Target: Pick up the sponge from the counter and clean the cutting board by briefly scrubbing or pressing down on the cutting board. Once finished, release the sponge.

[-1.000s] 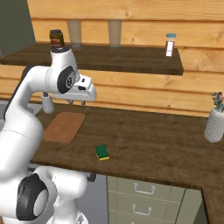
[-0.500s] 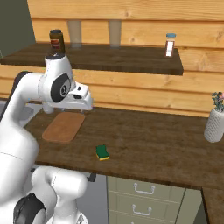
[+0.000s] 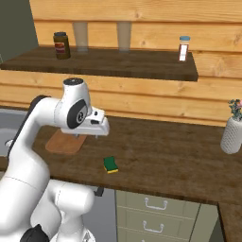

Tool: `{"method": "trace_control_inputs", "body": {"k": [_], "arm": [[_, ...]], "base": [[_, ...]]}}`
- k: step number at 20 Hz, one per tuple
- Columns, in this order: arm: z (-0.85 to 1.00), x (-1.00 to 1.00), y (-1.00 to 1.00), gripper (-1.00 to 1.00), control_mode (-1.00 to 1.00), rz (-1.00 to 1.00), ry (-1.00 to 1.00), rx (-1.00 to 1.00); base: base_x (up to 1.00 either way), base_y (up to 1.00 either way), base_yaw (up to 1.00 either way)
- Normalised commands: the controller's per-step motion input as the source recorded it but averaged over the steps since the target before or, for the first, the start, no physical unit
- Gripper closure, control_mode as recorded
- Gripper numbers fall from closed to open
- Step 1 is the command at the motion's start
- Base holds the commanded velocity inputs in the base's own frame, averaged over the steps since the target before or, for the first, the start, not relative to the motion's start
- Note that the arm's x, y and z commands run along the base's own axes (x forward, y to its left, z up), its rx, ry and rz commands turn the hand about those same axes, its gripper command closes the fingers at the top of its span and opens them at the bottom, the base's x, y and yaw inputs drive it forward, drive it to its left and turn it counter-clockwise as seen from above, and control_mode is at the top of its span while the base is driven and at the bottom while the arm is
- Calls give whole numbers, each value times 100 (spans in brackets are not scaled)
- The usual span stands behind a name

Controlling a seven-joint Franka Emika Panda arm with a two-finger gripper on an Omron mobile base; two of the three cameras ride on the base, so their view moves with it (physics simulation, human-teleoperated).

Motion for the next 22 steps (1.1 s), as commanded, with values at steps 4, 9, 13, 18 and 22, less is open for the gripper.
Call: {"method": "trace_control_inputs", "body": {"k": [4, 9, 13, 18, 22], "arm": [[-57, 0, -28, -100, -100, 6, 9, -3], [-47, 10, -9, -100, -100, 0, 1, -5], [-49, 17, -11, -100, -100, 0, -6, 0], [-46, 25, -8, -100, -100, 0, -10, 0], [-40, 33, -1, -100, -100, 0, -9, 0]], "base": [[0, 0, 0], [0, 0, 0], [0, 0, 0], [0, 0, 0], [0, 0, 0]]}}
